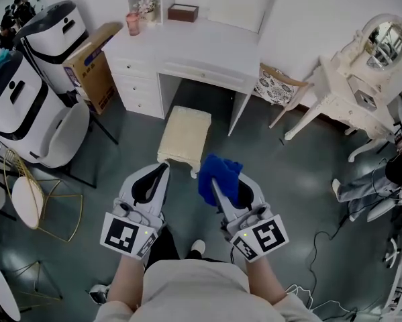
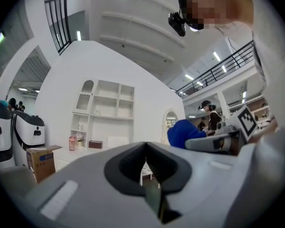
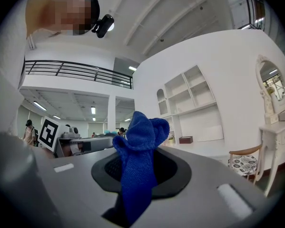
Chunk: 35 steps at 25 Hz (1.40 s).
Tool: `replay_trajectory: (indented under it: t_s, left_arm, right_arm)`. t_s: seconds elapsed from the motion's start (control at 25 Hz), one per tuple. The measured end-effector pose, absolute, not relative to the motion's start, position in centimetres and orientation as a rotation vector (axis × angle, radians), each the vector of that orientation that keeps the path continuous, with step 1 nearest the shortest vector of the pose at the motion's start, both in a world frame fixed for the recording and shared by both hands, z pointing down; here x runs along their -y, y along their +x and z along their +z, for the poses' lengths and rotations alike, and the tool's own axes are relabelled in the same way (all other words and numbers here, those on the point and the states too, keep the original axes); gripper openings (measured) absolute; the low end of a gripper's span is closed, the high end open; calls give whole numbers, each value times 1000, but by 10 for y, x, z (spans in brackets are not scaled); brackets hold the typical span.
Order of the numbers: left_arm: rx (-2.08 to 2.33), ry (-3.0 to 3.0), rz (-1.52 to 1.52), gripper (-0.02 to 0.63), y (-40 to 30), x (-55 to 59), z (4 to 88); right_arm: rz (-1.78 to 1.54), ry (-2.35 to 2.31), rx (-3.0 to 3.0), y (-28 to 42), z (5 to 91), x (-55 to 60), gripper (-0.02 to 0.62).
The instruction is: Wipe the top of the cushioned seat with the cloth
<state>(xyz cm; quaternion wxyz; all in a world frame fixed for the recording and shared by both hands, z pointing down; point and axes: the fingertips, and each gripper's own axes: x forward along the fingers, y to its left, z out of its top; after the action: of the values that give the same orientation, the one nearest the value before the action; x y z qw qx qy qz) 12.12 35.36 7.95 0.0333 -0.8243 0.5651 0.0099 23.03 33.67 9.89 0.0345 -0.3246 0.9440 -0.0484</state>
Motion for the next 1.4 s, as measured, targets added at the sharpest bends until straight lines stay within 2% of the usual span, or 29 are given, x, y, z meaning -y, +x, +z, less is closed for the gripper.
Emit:
replay_trajectory:
  t_s: [1.4]
  left_arm:
    - [-1366, -2816, -38, 0, -50, -180, 102]
  right_arm:
    - [-199, -1413, -2764, 56, 116, -189, 92]
